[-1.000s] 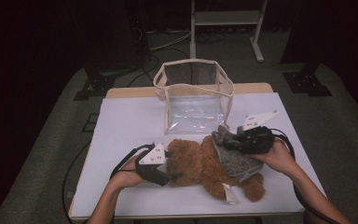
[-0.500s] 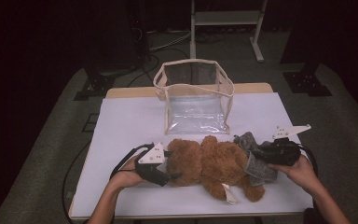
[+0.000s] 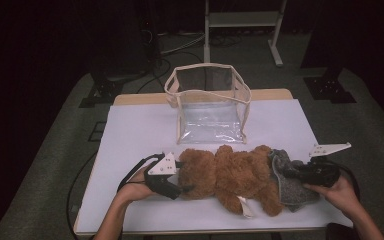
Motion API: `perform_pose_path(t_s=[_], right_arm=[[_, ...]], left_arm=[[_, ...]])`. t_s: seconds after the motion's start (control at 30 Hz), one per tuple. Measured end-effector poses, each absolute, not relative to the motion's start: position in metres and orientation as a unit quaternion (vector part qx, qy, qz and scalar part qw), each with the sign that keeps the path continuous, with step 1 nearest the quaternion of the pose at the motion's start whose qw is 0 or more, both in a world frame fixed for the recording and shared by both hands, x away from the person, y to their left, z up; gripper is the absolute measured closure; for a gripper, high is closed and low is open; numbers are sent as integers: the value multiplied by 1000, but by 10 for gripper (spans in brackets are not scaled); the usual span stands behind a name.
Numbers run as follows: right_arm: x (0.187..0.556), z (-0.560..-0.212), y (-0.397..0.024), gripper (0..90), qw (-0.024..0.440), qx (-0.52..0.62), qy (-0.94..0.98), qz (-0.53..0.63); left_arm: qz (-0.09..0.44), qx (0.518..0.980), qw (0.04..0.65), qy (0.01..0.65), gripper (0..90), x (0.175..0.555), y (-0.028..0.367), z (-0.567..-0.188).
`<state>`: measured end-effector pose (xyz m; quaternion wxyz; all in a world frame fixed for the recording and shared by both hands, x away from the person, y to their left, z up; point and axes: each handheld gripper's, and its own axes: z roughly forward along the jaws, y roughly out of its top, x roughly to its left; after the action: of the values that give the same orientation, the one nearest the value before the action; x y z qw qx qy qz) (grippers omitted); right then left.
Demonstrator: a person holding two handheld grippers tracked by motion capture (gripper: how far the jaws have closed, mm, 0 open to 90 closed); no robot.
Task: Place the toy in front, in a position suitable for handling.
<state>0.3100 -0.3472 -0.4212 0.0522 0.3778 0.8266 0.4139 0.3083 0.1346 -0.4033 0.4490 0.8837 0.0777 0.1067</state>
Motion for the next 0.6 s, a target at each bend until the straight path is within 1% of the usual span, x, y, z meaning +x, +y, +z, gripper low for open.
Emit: perform_pose_path(t_s=[0.07, 0.23, 0.43, 0.47, 0.6], right_arm=[[310, -423, -353, 664, 46, 381, 825, 414], [310, -428, -365, 659, 71, 399, 826, 391], [305, -426, -382, 641, 73, 414, 818, 392], [304, -426, -383, 630, 76, 413, 819, 390], [301, -426, -386, 537, 70, 409, 821, 392]], left_arm=[[108, 884, 448, 78, 267, 308, 134, -403], [108, 884, 448, 79, 266, 308, 135, -403], [105, 884, 448, 81, 259, 309, 136, -402], [105, 884, 448, 82, 258, 309, 137, -402], [105, 884, 448, 84, 245, 308, 139, -400]])
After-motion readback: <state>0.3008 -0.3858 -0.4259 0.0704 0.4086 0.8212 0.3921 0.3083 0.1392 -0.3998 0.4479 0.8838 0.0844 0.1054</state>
